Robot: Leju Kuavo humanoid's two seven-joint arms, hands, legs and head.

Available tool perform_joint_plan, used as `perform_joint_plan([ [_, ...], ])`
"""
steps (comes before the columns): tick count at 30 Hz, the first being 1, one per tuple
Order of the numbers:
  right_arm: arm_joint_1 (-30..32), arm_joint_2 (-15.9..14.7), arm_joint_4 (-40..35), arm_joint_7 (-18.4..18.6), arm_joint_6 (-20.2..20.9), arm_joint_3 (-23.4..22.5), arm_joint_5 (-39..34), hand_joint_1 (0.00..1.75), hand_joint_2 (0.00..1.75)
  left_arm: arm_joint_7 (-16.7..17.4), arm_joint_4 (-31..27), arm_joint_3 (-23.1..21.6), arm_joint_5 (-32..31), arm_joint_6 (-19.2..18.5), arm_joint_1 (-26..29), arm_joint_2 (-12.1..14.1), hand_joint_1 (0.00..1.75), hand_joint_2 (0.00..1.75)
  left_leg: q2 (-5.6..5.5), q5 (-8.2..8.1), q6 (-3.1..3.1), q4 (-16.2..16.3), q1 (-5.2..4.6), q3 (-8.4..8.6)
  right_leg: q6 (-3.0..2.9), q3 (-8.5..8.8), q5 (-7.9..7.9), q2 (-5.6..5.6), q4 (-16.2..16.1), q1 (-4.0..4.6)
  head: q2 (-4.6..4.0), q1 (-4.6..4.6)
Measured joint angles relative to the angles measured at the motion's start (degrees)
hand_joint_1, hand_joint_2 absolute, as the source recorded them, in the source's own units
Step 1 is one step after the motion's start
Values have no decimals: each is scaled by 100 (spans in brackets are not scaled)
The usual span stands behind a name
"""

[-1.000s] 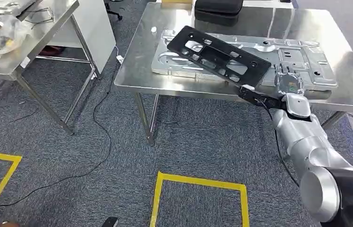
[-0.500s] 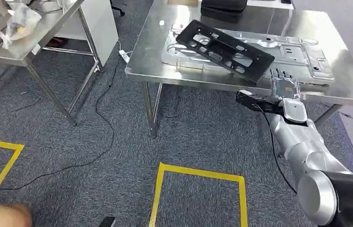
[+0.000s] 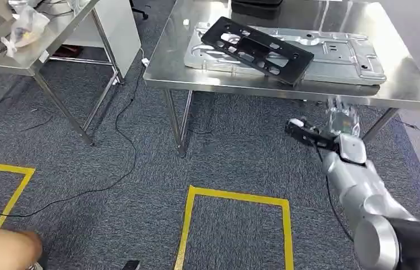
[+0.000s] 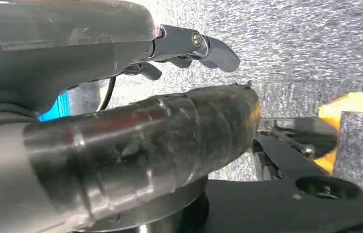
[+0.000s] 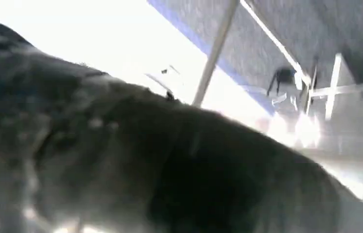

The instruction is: Take the parts from the cabinet and place them on the table.

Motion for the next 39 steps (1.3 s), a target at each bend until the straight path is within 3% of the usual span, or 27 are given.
perform_joint_plan([
  [1, 136, -2, 0, -20, -59, -25, -16, 0, 175, -27, 0, 14, 14, -2, -7, 2, 0, 0, -2, 120, 24, -495, 0, 332, 27, -23, 21, 3, 6, 0, 0, 0],
  [2, 264, -2, 2, -40, -164, -86, -44, 0, 175, -58, -2, 40, 33, -2, -17, 13, 0, 0, -8, -4, 66, -991, -5, 616, 56, -36, 43, 2, 19, 3, 0, 0],
  [3, 391, -6, 2, -49, -248, -149, -94, 0, 175, -73, -2, 64, 64, -2, -16, 18, 0, 0, -15, -58, 81, -1184, -35, 760, 92, -58, 72, 0, 21, 20, 0, 6],
  [6, 810, -11, 20, -49, -526, -346, -204, 0, 175, -119, -2, 101, 77, 4, 11, 31, 0, 0, -30, -50, 157, -1211, -48, 728, 200, -32, 145, -20, -22, 30, 0, 2],
  [7, 979, -18, 28, -14, -575, -410, -202, 0, 175, -130, 0, 112, 88, 4, 29, 31, 0, 0, -27, 15, 237, -1285, -23, 736, 243, -22, 175, -29, -49, 38, 0, 9],
  [8, 1104, -35, 42, 21, -629, -460, -191, 0, 175, -154, -2, 123, 108, 6, 39, 33, 0, 0, -21, 75, 294, -1317, -2, 730, 264, -71, 61, -18, 31, 2, 0, 6],
  [9, 1197, -59, 57, 52, -657, -496, -184, 0, 175, -178, -2, 138, 127, 11, 40, 37, 0, 0, -21, 105, 333, -1319, -6, 685, 286, -204, -192, -10, 315, 9, 0, 15],
  [11, 1430, -101, 77, 43, -738, -604, -263, 0, 175, -259, -2, 184, 186, 22, 62, 46, 0, 0, -12, 140, 376, -1307, -27, 613, 335, -578, -698, 14, 1258, 6, 0, 13],
  [12, 1564, -118, 85, 17, -771, -674, -331, 0, 175, -287, -2, 215, 197, 30, 83, 50, 0, 0, -13, 149, 382, -1302, -31, 593, 346, -691, -821, 16, 1599, 6, 0, 11],
  [13, 1719, -131, 103, -27, -795, -757, -401, 0, 175, -318, -2, 239, 237, 41, 111, 61, 0, 0, -18, 152, 379, -1292, -38, 578, 350, -708, -819, 16, 1726, 6, 0, 13],
  [14, 1856, -146, 118, -69, -815, -816, -464, 0, 175, -333, -2, 252, 258, 55, 141, 70, 0, 0, -25, 156, 374, -1275, -42, 567, 341, -570, -688, 15, 1538, 6, 0, 11],
  [16, 2067, -166, 136, -242, -891, -980, -672, 0, 175, -381, -2, 307, 333, 68, 172, 90, 0, 0, -22, 144, 358, -1238, -57, 558, 287, 12, -268, 12, 565, 11, 0, 13],
  [17, 2173, -188, 138, -338, -946, -1085, -772, 0, 175, -414, -2, 346, 383, 74, 184, 96, 0, 0, -20, 131, 340, -1219, -61, 558, 235, 266, -206, 6, 94, 24, 0, 13],
  [18, 2286, -195, 144, -396, -983, -1221, -850, 0, 175, -451, -2, 389, 429, 76, 197, 96, 0, 0, -21, 122, 313, -1197, -102, 532, 187, 325, -281, 0, -8, 78, 0, 11],
  [21, 2683, -195, 175, -447, -1022, -1557, -965, 0, 175, -473, -2, 499, 490, 81, 248, 133, 0, 0, -23, 138, 236, -1223, -76, 539, 125, 312, -262, 7, -12, 95, 0, 11],
  [23, 2867, -184, 199, -423, -1022, -1707, -986, 0, 175, -473, -2, 538, 531, 81, 272, 171, 0, 0, -31, 28, 165, -1131, -89, 513, 39, 349, -201, -12, -110, 19, 0, 11],
  [24, 2937, -184, 208, -399, -1016, -1756, -1008, 0, 175, -477, -2, 556, 554, 78, 273, 173, 0, 0, -30, -151, 136, -912, -89, 420, -8, 344, -192, -6, -120, 9, 0, -2],
  [26, 3093, -175, 240, -361, -1014, -1834, -1045, 0, 175, -497, -2, 619, 588, 79, 274, 192, 0, 0, -29, -607, 93, -49, -50, 40, -19, 327, -188, -12, -119, 14, 0, -2],
  [27, 3178, -170, 256, -335, -1014, -1865, -1045, 0, 175, -514, -2, 643, 591, 74, 280, 197, 0, 0, -28, -756, 70, 358, -38, -140, -19, 318, -187, -19, -115, 15, 0, 0],
  [28, 3259, -164, 275, -329, -1011, -1891, -1067, 0, 175, -532, -2, 654, 599, 72, 293, 203, 0, 0, -28, -759, 50, 530, -24, -207, -18, 312, -187, -20, -106, 14, 0, -2],
  [30, 3397, -135, 306, -320, -976, -1983, -1120, 0, 175, -545, -2, 676, 626, 63, 310, 223, 0, 0, -26, -415, 25, 67, 12, 47, -13, 300, -188, -14, -75, 1, 0, -2],
  [32, 3505, -116, 330, -272, -876, -2081, -1144, 0, 175, -558, -2, 700, 674, 63, 298, 238, 0, 0, -31, 27, 23, -931, 37, 574, 31, 278, -213, 4, -4, -15, 0, 0],
  [33, 3572, -109, 337, -252, -858, -2136, -1155, 0, 175, -558, -2, 722, 685, 61, 290, 238, 0, 0, -43, -90, 29, -1141, 13, 666, 81, 252, -228, 6, 32, 16, 0, -2],
  [34, 3646, -88, 348, -252, -837, -2199, -1161, 0, 175, -558, -2, 746, 706, 61, 285, 238, 0, 0, -57, -49, 97, -1154, 4, 657, 117, 238, -225, 10, 45, 20, 0, 13],
  [37, 3855, -29, 385, -232, -734, -2368, -1227, 0, 175, -545, -2, 802, 785, 79, 306, 247, 0, 0, -58, -9, 184, -1172, -17, 645, 228, 253, -168, 10, -4, 6, 0, 4],
  [38, 3942, -2, 396, -221, -692, -2438, -1251, 0, 175, -541, -2, 811, 796, 83, 308, 247, 0, 0, -41, 49, 266, -1235, 21, 664, 250, 240, -219, 15, 31, -18, 0, 7],
  [39, 4028, 26, 417, -197, -659, -2505, -1262, 0, 175, -541, -2, 816, 846, 91, 297, 254, 0, 0, -39, 70, 301, -1252, 15, 653, 260, 173, -391, 17, 205, -21, 0, 11],
])
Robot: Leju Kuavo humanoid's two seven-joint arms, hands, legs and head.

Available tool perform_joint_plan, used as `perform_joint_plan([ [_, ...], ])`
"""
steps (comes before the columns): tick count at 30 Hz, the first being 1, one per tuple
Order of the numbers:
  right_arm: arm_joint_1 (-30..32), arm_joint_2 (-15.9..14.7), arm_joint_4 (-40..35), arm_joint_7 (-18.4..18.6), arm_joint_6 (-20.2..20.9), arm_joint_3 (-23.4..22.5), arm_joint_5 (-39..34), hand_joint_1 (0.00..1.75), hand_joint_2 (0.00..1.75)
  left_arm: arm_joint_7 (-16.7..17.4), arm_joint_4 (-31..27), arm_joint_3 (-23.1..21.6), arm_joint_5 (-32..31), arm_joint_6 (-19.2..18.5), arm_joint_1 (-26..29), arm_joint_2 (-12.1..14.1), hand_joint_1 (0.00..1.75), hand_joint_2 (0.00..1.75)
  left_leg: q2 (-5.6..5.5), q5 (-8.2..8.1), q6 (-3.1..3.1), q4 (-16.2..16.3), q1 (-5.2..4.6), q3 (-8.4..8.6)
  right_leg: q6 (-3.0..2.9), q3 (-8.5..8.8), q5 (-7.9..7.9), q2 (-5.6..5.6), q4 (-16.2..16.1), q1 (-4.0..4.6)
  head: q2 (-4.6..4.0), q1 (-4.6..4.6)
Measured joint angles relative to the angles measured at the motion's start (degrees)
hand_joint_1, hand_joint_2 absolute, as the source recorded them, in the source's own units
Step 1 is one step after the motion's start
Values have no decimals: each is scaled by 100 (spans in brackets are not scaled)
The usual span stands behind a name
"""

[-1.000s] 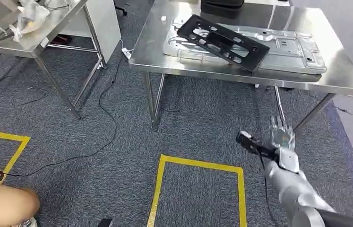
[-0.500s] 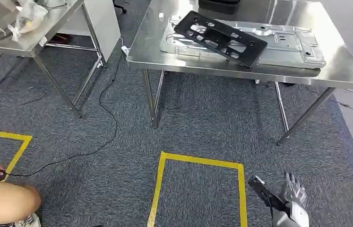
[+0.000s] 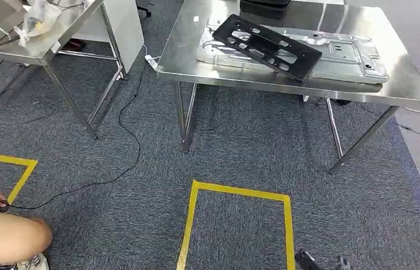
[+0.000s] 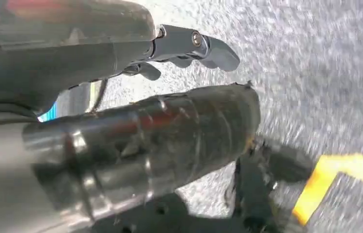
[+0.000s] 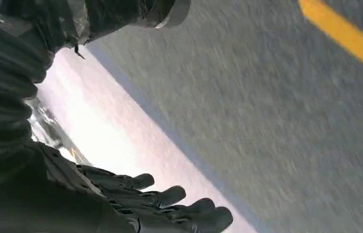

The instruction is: Take the parts from the cabinet and place them on the table.

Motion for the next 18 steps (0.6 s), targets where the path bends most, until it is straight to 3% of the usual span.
perform_joint_plan([
  [2, 154, 57, 35, 122, 122, -109, 4, 0, 175, 0, 0, 7, 66, 9, 2, 7, 0, 0, 0, 18, 27, 4, -17, -41, 34, -375, -507, 7, 851, -5, 0, 0],
  [3, 241, 94, 52, 153, 157, -153, 11, 0, 175, 0, 0, 15, 96, 9, 15, 7, 0, 0, 1, 22, 33, 6, -30, -54, 43, -564, -687, 7, 1294, -5, 0, -2],
  [4, 324, 125, 66, 173, 162, -180, 11, 0, 175, 0, 0, 22, 116, 9, 18, 9, 0, 0, 1, 22, 33, 12, -40, -63, 43, -665, -737, 7, 1543, -5, 0, 0],
  [5, 398, 155, 81, 175, 157, -199, 11, 0, 175, 0, 0, 39, 120, 11, 26, 9, 0, 0, 1, 22, 33, 21, -47, -65, 35, -635, -658, 7, 1517, -4, 0, -2],
  [6, 448, 179, 96, 181, 162, -217, 20, 0, 175, 0, 0, 50, 131, 11, 30, 9, 0, 0, 1, 21, 31, 33, -54, -65, 16, -470, -466, 7, 1226, -3, 0, 0],
  [8, 481, 199, 114, 256, 254, -245, 44, 0, 175, 0, 0, 63, 167, 11, 19, 7, 0, 0, 12, 10, 16, 53, -67, -62, -58, 111, 6, 5, 157, 9, 0, -2],
  [9, 496, 206, 116, 328, 343, -263, 66, 0, 175, 2, 0, 70, 208, 13, 17, 4, 0, 0, 23, 5, 6, 57, -74, -66, -112, 268, -42, -4, -192, 44, 0, 0],
  [13, 646, 346, 142, 586, 535, -330, 127, 0, 175, 157, 0, 96, 440, 66, 18, 9, 0, 0, 26, 52, -120, 48, -69, -63, -163, 255, 48, 6, -198, 99, 0, -2],
  [14, 687, 394, 153, 618, 577, -348, 109, 0, 175, 173, 0, 101, 477, 94, 22, 9, 0, 0, 15, 21, -165, 68, -98, -72, -227, 259, 106, -5, -286, 26, 0, -4],
  [16, 722, 496, 162, 660, 592, -368, 92, 0, 175, 188, 0, 105, 529, 112, 30, 20, 0, 0, 7, -374, -226, 444, -64, -216, -306, 217, 164, -22, -311, 30, 0, -18],
  [18, 741, 577, 164, 697, 635, -429, 35, 0, 175, 203, 0, 109, 577, 138, 30, 22, 0, 0, 9, -876, -266, 1312, -48, -555, -324, 127, 210, -24, -302, 39, 0, -15],
])
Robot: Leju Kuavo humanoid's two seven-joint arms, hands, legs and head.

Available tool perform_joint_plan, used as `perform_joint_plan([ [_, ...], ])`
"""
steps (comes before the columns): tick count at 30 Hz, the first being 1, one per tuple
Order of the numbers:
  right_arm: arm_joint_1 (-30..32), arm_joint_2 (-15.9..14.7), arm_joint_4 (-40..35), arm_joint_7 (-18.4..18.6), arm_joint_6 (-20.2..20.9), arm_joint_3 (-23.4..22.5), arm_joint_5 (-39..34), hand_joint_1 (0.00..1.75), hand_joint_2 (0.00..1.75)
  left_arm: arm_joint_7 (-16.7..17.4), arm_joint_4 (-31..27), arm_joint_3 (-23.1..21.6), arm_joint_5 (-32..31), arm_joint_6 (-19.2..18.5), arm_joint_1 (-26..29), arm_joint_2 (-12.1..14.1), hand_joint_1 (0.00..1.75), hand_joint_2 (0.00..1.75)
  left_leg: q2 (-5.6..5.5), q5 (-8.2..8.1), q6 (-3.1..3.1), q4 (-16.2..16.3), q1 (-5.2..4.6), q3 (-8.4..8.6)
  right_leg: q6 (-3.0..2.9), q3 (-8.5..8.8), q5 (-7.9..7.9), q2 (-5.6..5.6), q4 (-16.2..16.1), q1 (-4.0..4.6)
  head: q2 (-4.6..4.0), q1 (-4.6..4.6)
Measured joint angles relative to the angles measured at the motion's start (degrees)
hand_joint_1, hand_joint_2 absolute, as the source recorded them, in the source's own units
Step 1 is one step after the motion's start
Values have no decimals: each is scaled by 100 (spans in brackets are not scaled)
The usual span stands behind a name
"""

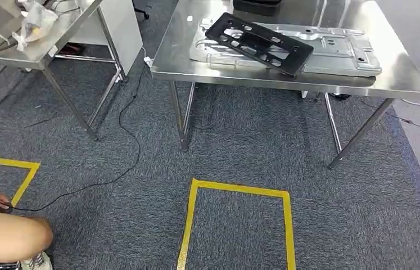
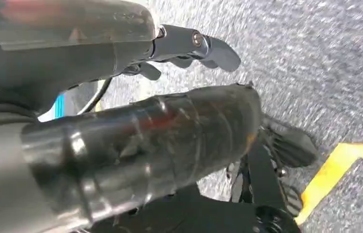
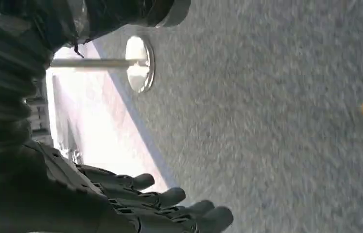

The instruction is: Take the parts from the cabinet and place them on the table.

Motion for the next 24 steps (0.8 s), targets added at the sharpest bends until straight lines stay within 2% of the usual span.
perform_joint_plan([
  [1, 16, 40, 2, 15, 36, -29, -22, 0, 175, 9, 0, 0, 24, 9, 0, 0, 0, 0, 1, -164, -21, 395, 5, -135, 4, -52, 34, -1, 9, 4, 0, -2],
  [2, 29, 64, 7, 22, 51, -64, -42, 0, 175, 13, 0, 2, 33, 11, 4, 0, 0, 0, 1, -155, -30, 486, 15, -124, 14, -97, 62, -1, 21, 4, 0, 0],
  [3, 41, 92, 7, 37, 55, -94, -50, 0, 175, 13, 0, 2, 48, 18, 5, 0, 0, 0, 1, -22, -36, 293, 27, 25, 27, -139, 88, 2, 39, 3, 0, -2],
  [5, 63, 140, 11, 63, 75, -156, -72, 0, 175, 13, 0, 2, 75, 26, 2, 9, 0, 0, 2, 392, -27, -692, 41, 642, 68, -222, 120, 13, 102, -11, 0, -2],
  [6, 64, 160, 13, 79, 92, -182, -88, 0, 175, 13, 0, 2, 79, 26, -9, 9, 0, 0, -1, 478, -13, -1215, 46, 966, 96, -251, 138, 20, 150, -11, 0, -2],
  [7, 66, 162, 13, 83, 112, -208, -99, 0, 175, 13, 0, 2, 83, 26, -23, 9, 0, 0, -10, 417, 30, -1326, -3, 959, 130, -279, 153, 19, 179, 22, 0, -2],
  [10, 72, 199, 13, 87, 169, -287, -114, 0, 175, 15, 0, 2, 136, 50, -11, 11, 0, 0, -23, 523, 156, -1311, -28, 911, 259, -276, 266, 24, 131, 1, 0, 4],
  [11, 91, 208, 13, 94, 186, -328, -125, 0, 175, 15, 0, 2, 145, 64, 1, 9, 0, 0, -13, 600, 207, -1356, -11, 888, 303, -287, 300, 34, 123, -4, 0, 7],
  [12, 101, 213, 15, 94, 202, -359, -134, 0, 175, 15, 0, 2, 160, 68, -11, 9, 0, 0, 24, 664, 247, -1370, 17, 853, 318, -330, 176, 50, 208, -27, 0, 7],
  [13, 115, 223, 15, 94, 214, -385, -145, 0, 175, 15, 0, 2, 177, 72, -18, 11, 0, 0, 23, 703, 302, -1370, 18, 789, 330, -419, -111, 44, 433, -25, 0, 15],
  [15, 120, 282, 20, 90, 243, -437, -175, 0, 175, 13, 0, 2, 192, 77, -10, 9, 0, 0, 42, 778, 331, -1366, 2, 678, 365, -702, -733, 45, 1290, -36, 0, 13],
  [16, 123, 302, 22, 85, 243, -459, -186, 0, 175, 13, 0, 4, 201, 87, 0, 9, 0, 0, 49, 820, 334, -1361, -11, 629, 374, -811, -925, 45, 1692, -36, 0, 11],
  [17, 125, 317, 22, 85, 247, -479, -193, 0, 175, 13, 0, 4, 210, 92, 7, 9, 0, 0, 59, 857, 331, -1353, -23, 573, 373, -812, -955, 44, 1882, -36, 0, 13],
  [18, 130, 326, 22, 85, 254, -490, -193, 0, 175, 13, 0, 4, 232, 98, 10, 9, 0, 0, 60, 892, 324, -1342, -27, 523, 361, -664, -862, 43, 1774, -35, 0, 11],
  [19, 136, 344, 22, 85, 256, -492, -190, 0, 175, 13, 0, 4, 260, 109, 8, 7, 0, 0, 60, 913, 320, -1335, -32, 485, 335, -399, -702, 44, 1445, -29, 0, 13],
  [20, 141, 352, 22, 85, 254, -492, -175, 0, 175, 11, 0, 4, 276, 120, 8, 7, 0, 0, 57, 933, 313, -1324, -37, 457, 293, -24, -509, 44, 908, -15, 0, 13],
  [21, 136, 363, 22, 85, 254, -492, -173, 0, 175, 11, 0, 4, 287, 131, 6, 2, 0, 0, 56, 946, 296, -1311, -38, 445, 224, 359, -392, 47, 344, 21, 0, 13],
  [22, 129, 363, 20, 85, 256, -499, -173, 0, 175, 9, 0, 4, 297, 131, 10, -11, 0, 0, 58, 962, 272, -1302, -54, 426, 168, 574, -489, 38, -29, 55, 0, 11],
  [23, 130, 392, 20, 83, 256, -505, -171, 0, 175, 2, 0, 4, 304, 138, 0, -11, 0, 0, 62, 986, 234, -1306, -55, 423, 175, 561, -419, 25, -30, 62, 0, 6],
  [24, 134, 405, 22, 79, 258, -512, -168, 0, 175, -2, 0, 4, 308, 144, -5, -11, 0, 0, 69, 1007, 201, -1307, -49, 429, 158, 545, -414, 30, -58, 78, 0, 18],
])
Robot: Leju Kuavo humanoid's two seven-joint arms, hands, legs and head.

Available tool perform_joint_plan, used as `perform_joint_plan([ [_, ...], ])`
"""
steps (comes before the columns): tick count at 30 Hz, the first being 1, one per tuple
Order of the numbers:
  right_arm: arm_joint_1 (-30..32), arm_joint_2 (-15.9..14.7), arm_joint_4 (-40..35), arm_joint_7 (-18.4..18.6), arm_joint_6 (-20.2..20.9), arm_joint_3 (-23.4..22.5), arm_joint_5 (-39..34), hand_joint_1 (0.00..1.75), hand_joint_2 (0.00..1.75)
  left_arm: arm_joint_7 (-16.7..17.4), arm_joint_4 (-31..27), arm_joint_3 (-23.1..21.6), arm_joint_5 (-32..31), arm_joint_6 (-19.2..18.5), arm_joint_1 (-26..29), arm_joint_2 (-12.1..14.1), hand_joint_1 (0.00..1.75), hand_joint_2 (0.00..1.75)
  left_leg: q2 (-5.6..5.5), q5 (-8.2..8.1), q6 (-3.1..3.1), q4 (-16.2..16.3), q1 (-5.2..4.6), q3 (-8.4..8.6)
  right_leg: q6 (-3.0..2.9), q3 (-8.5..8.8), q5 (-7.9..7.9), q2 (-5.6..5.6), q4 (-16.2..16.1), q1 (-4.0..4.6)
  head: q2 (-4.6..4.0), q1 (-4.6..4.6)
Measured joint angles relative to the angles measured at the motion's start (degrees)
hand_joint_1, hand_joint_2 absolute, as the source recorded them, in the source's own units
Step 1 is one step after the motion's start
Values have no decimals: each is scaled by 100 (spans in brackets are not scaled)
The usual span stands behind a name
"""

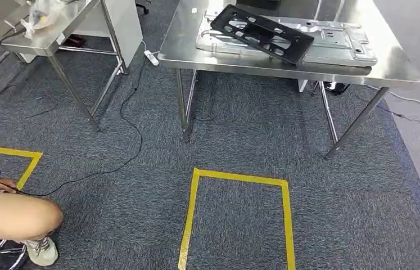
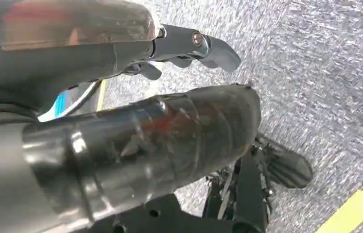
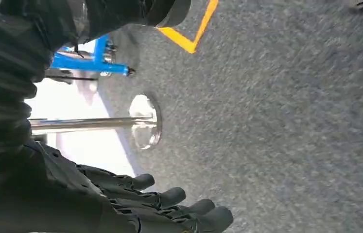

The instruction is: Take the parts from the cabinet and place them on the table.

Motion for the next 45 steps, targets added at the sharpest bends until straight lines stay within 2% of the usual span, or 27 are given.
perform_joint_plan([
  [2, 9, 17, 0, 0, 2, -20, 11, 0, 175, -2, 0, 0, 2, 0, -4, 0, 0, 0, 0, 53, -82, -24, 1, -6, -62, -19, 42, 1, -55, -1, 0, 0],
  [3, 9, 72, 2, 0, 2, -20, 13, 0, 175, -5, 0, 0, 4, 0, -2, 2, 0, 0, -6, 22, -109, -4, 2, -30, -104, -15, 118, -20, -127, -77, 0, -7],
  [4, 4, 81, 2, 0, 2, -24, 13, 0, 175, -13, 0, 0, 13, 2, 4, 4, 0, 0, -25, -176, -151, 155, 17, -109, -136, -43, 161, -30, -147, -67, 0, -7],
  [6, 9, 81, 2, 0, 2, -29, 13, 0, 175, -13, 0, 0, 17, 2, 11, 4, 0, 0, -32, -767, -204, 1003, 49, -439, -183, -154, 217, -40, -131, -62, 0, -18],
  [8, 17, 94, 2, 0, 2, -31, 13, 0, 175, -13, 0, 2, 20, 2, 19, 4, 0, 0, -32, -1054, -259, 1723, 73, -665, -172, -252, 263, -51, -106, -59, 0, -20],
  [10, 22, 114, 2, 0, 4, -42, 13, 0, 175, -15, 0, 2, 20, 2, 19, 4, 0, 0, -29, -789, -299, 1413, 108, -378, -147, -333, 293, -49, -46, -72, 0, -20],
  [12, 21, 129, 2, 0, 4, -59, 13, 0, 175, -24, 0, 2, 20, 2, 15, 11, 0, 0, -27, -384, -297, 393, 135, 255, -123, -393, 288, -45, 36, -82, 0, -20],
  [13, 21, 135, 2, 0, 4, -63, 13, 0, 175, -35, 0, 2, 20, 2, 8, 11, 0, 0, -28, -452, -280, -13, 141, 464, -87, -427, 284, -46, 82, -72, 0, -20],
  [18, 13, 142, 0, -125, 22, -116, -94, 0, 175, -90, 0, 2, 55, 24, 19, 11, 0, 0, -42, -373, -24, -70, 129, 392, 88, -487, 316, -46, 150, -50, 0, -9],
  [19, 17, 142, 0, -142, 22, -134, -116, 0, 175, -116, 0, 2, 44, 26, 14, 13, 0, 0, -34, -350, 9, -69, 128, 395, 110, -531, 186, -31, 272, -74, 0, -7],
  [22, 18, 164, 2, -181, 20, -171, -142, 0, 175, -360, 0, -22, -35, -17, 18, 13, 0, 0, -17, -298, 68, -59, 109, 310, 176, -1066, -558, -10, 1535, -78, 0, -9],
  [23, 21, 177, 2, -181, 20, -182, -144, 0, 175, -433, 0, -22, -26, -70, 28, 13, 0, 0, -12, -289, 68, -51, 101, 292, 181, -1193, -647, -11, 1862, -78, 0, -9],
  [24, 26, 184, 2, -181, 20, -199, -144, 0, 175, -490, 0, -22, 0, -142, 33, 13, 0, 0, -11, -287, 66, -44, 95, 287, 177, -1184, -591, -11, 1898, -78, 0, -9],
  [25, 31, 186, 2, -181, 29, -212, -144, 0, 175, -534, 0, -22, 26, -210, 34, 13, 0, 0, -13, -288, 65, -38, 91, 292, 161, -1042, -406, -11, 1664, -77, 0, -7],
  [27, 24, 186, 2, -181, 96, -221, -142, 0, 175, -584, 0, -22, 72, -275, 23, 11, 0, 0, -26, -301, 47, -30, 81, 324, 86, -496, 121, -8, 635, -63, 0, -7],
  [28, 20, 186, 0, -181, 112, -223, -138, 0, 175, -579, 0, -22, 72, -262, 28, 2, 0, 0, -23, -308, 37, -30, 83, 323, 31, -316, 191, -3, 213, -42, 0, -7],
  [29, 16, 186, 2, -181, 127, -232, -133, 0, 175, -557, 0, -22, 72, -229, 13, -11, 0, 0, -23, -313, -4, -2, 44, 301, 13, -274, 143, -2, 118, -4, 0, -11],
  [30, 15, 188, 2, -181, 142, -240, -133, 0, 0, -549, 0, -22, 74, -214, 8, -11, 0, 0, -24, -300, -33, -5, 53, 275, 2, -289, 140, -7, 125, 0, 0, -13],
  [32, 17, 192, 2, -181, 181, -256, -133, 0, 0, -595, 0, -22, 77, -227, 12, -11, 0, 0, -13, -289, -85, -29, 64, 282, -19, -308, 135, 6, 125, 16, 0, -13],
  [34, 23, 229, 2, -241, 188, -276, -197, 0, 0, -592, 0, -22, 87, -218, 7, -7, 0, 0, -27, -406, -156, 87, 63, 249, -108, -270, 194, -19, 21, -54, 0, -9],
  [35, 15, 229, 0, -339, 170, -322, -273, 0, 0, -566, 0, -20, 96, -199, 4, -7, 0, 0, -30, -622, -162, 392, 64, 103, -152, -284, 199, -25, 19, -59, 0, -22],
  [37, 10, 232, -2, -586, 149, -422, -462, 0, 0, -536, 0, -20, 122, -175, 11, -2, 0, 0, -33, -1026, -194, 1256, 80, -299, -159, -293, 199, -29, 23, -49, 0, -20],
  [39, 9, 232, 0, -732, 118, -551, -597, 0, 0, -499, 0, -15, 138, -147, 31, -4, 0, 0, -31, -1107, -218, 1778, 82, -559, -160, -299, 197, -30, 41, -48, 0, -20],
  [40, 6, 238, 0, -778, 109, -599, -632, 0, 0, -492, 0, -15, 138, -120, 36, -4, 0, 0, -30, -929, -223, 1625, 89, -499, -163, -296, 193, -28, 54, -48, 0, -18],
  [42, -3, 273, 0, -837, 107, -691, -669, 0, 0, -481, 0, -15, 138, -83, 33, 4, 0, 0, -30, -371, -214, 690, 100, -74, -138, -294, 171, -1, 102, -56, 0, -20],
  [43, -10, 289, -2, -852, 103, -719, -693, 0, 0, -485, 0, -17, 138, -76, 33, 7, 0, 0, -40, -219, -200, 216, 104, 132, -109, -305, 150, 8, 139, -56, 0, -17],
  [45, -37, 326, 0, -892, 107, -811, -773, 0, 0, -501, 0, -17, 138, -70, 14, 7, 0, 0, -66, -297, -130, 115, 77, 164, -47, -364, 141, 18, 186, -17, 0, -9],
])
